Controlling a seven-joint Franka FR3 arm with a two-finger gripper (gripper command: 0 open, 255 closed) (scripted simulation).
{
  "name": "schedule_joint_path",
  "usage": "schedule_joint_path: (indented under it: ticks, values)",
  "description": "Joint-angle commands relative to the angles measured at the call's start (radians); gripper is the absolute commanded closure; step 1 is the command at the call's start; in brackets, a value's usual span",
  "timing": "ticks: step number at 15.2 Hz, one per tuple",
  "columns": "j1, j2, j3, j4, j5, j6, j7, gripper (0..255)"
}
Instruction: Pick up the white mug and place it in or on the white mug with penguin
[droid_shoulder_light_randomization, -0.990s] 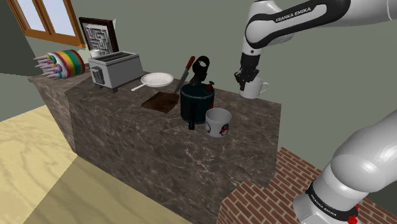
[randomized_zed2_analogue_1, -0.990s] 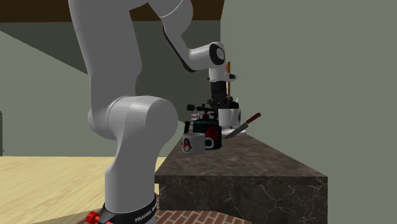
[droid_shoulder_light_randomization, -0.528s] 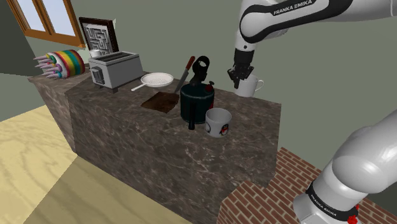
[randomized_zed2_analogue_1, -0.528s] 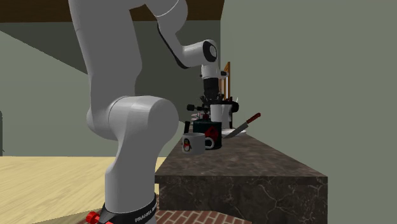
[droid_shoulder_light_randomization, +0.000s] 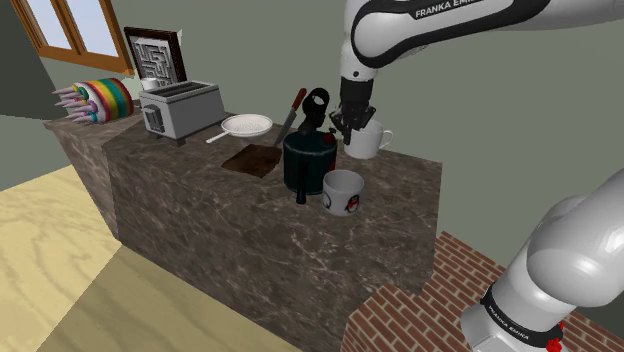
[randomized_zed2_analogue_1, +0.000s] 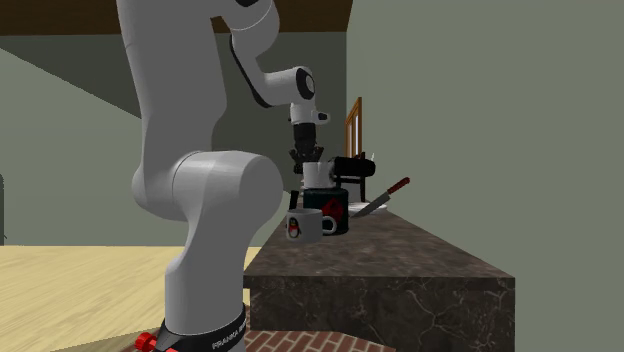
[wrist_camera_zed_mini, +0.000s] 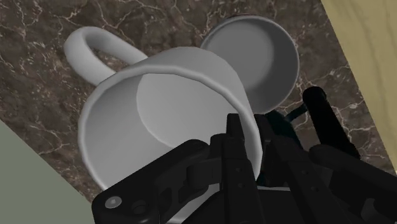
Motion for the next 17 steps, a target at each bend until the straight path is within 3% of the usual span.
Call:
schedule_joint_path:
  ticks: [1,17]
  values:
    - [0.019,0.002,0.031,0.007,0.006,-0.007,0.048,255]
    - [0.019,0.052,0.038,-0.155,-0.004,0.204,0.066,255]
